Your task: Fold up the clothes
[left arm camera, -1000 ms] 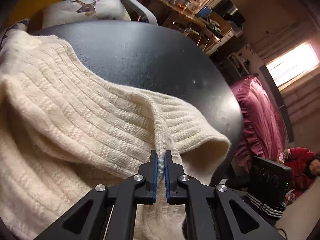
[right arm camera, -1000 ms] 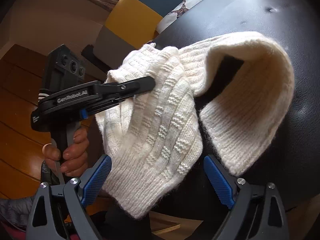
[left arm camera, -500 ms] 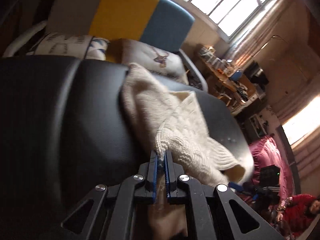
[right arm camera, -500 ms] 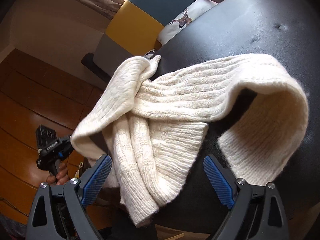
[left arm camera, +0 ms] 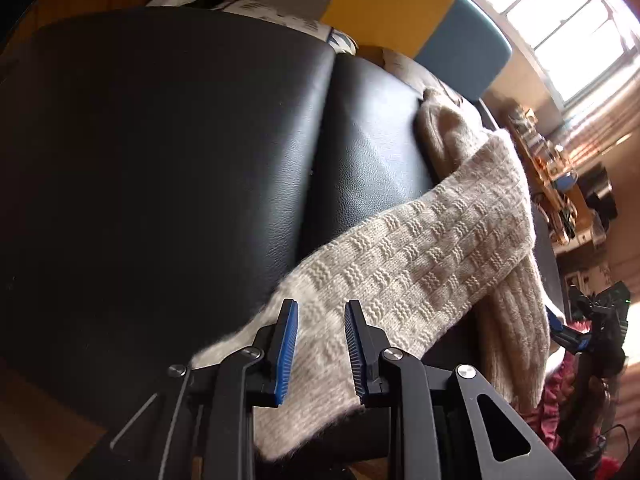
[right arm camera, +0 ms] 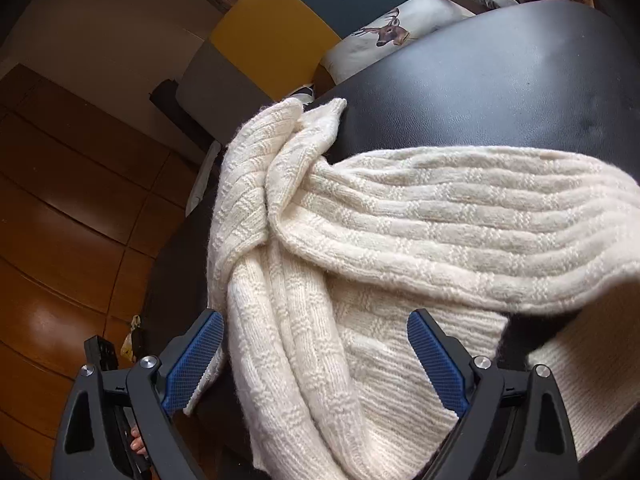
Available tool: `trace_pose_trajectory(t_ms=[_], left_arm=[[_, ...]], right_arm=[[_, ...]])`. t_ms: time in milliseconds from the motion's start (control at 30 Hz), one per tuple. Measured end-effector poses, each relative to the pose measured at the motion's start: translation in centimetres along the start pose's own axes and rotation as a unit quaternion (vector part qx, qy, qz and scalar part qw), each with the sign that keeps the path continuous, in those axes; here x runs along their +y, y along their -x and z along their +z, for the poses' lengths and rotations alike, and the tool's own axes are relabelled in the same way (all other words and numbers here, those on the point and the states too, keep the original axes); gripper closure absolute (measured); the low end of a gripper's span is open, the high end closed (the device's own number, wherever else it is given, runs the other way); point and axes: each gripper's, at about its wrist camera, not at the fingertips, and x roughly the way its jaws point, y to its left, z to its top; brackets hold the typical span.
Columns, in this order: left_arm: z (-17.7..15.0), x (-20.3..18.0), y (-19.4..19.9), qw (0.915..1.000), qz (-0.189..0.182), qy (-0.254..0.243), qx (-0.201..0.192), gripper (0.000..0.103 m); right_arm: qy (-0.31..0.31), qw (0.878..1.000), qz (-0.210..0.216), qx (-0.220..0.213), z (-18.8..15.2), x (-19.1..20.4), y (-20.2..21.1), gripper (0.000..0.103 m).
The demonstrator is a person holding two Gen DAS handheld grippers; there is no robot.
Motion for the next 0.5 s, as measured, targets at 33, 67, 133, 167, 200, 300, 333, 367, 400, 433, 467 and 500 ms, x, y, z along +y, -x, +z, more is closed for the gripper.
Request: trace_pose_trajectory(t_ms=[33, 67, 133, 167, 200, 300, 333, 367, 400, 433, 467, 500], left_arm=[[-0.4, 0.1, 0.6, 0.9997, 0.018, -0.009, -0.010, 0.078], [-0.7, 0.1, 1.2, 0.9990, 0.037, -0.017, -0.020, 0.078], [-1.5, 0.4, 2.3, 0.9960, 0.073, -0.033, -0.039, 0.072], [-1.8, 0.8, 2.5, 0.9947, 0.089, -0.035, -0.039, 0.066], [-2.0, 1.3, 2.4, 0.9946, 0.092, -0.032, -0.035, 0.065], [-3.1, 2.5, 1.5, 0.9967, 0.079, -0.013, -0.015, 0.064], [-3.4, 2.6, 1.2, 0.9972, 0.074, -0.008, -0.011, 0.063], [-3.7, 2.3, 0.9, 0.9971, 0.075, -0.010, -0.015, 0.057], [-3.9, 2.0, 0.7, 0.9968, 0.076, -0.014, -0.019, 0.050], [-4.1, 1.4, 0.6, 0.9957, 0.084, -0.027, -0.028, 0.047], [-4.3, 0.7, 0.4, 0.9934, 0.101, -0.043, -0.036, 0.047], [-4.6, 0.1, 0.0, 0.9894, 0.125, -0.058, -0.046, 0.061]], right_arm=[[-0.001, 1.000, 0.005, -0.001, 0.1, 0.1, 0.0, 0.008], [0.000, 1.000, 0.009, -0.001, 0.2, 0.1, -0.1, 0.008], [0.004, 1.000, 0.014, 0.001, 0.2, 0.4, -0.5, 0.008], [0.007, 1.000, 0.017, 0.002, 0.2, 0.5, -0.6, 0.008], [0.010, 1.000, 0.020, 0.003, 0.1, 0.7, -0.8, 0.008], [0.032, 0.999, 0.038, 0.013, -0.3, 2.2, -1.6, 0.008], [0.045, 0.998, 0.040, 0.020, -0.4, 2.8, -2.0, 0.008], [0.058, 0.997, 0.037, 0.027, -0.6, 3.5, -2.4, 0.008], [0.069, 0.996, 0.035, 0.033, -0.8, 4.1, -2.8, 0.008], [0.078, 0.996, 0.035, 0.038, -1.1, 4.6, -3.2, 0.008], [0.085, 0.995, 0.035, 0.043, -1.4, 5.0, -3.7, 0.008], [0.091, 0.994, 0.032, 0.047, -1.6, 5.3, -4.0, 0.008]])
